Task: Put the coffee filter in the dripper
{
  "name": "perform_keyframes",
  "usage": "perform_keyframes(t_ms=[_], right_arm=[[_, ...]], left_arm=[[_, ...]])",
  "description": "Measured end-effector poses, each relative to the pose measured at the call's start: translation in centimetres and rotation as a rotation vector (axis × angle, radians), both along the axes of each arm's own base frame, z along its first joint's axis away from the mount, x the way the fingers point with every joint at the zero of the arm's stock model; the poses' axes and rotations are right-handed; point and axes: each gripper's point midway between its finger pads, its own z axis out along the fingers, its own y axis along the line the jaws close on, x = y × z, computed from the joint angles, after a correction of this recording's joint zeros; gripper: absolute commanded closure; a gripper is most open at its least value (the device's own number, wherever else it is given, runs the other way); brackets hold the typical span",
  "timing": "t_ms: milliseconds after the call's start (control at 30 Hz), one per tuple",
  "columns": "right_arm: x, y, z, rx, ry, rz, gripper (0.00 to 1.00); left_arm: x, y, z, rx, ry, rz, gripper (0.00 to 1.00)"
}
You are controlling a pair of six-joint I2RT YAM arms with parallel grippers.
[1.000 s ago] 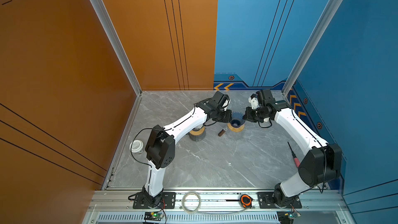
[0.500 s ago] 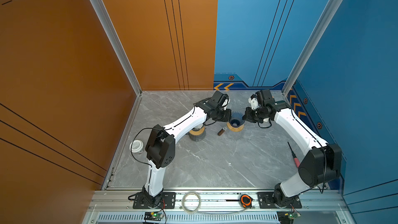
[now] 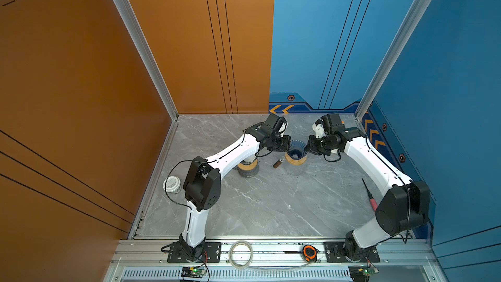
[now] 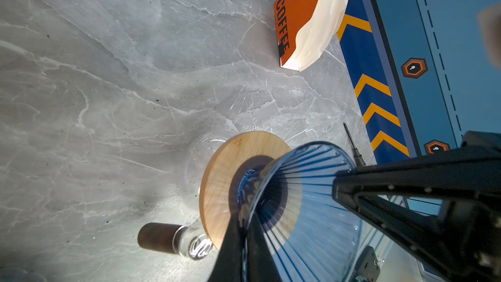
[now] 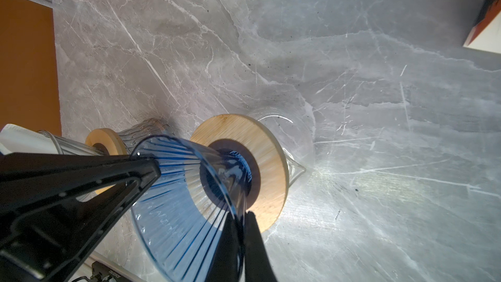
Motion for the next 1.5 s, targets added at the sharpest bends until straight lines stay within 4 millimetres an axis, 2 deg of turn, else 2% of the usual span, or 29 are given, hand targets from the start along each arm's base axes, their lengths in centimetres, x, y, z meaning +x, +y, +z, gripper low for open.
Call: perform_keyframes(t_ms=[400, 1033, 1500], right_arm=[[1.1, 0.2, -0.1, -0.001, 0.032, -0.015, 1.00], [1.6, 0.1, -1.2, 0.002, 0.109, -0.036, 1.00], [1.8, 0.1, -1.0, 0.001, 0.109, -0.038, 0.93]], left_arm=[[1.0, 0.1, -0.1, -0.017, 0.001, 0.015, 0.95], [1.6, -0.3, -0.3, -0.013, 0.025, 0.021, 0.95], [0.7, -0.4, -0.4, -0.002, 0.060, -0.027, 0.81]])
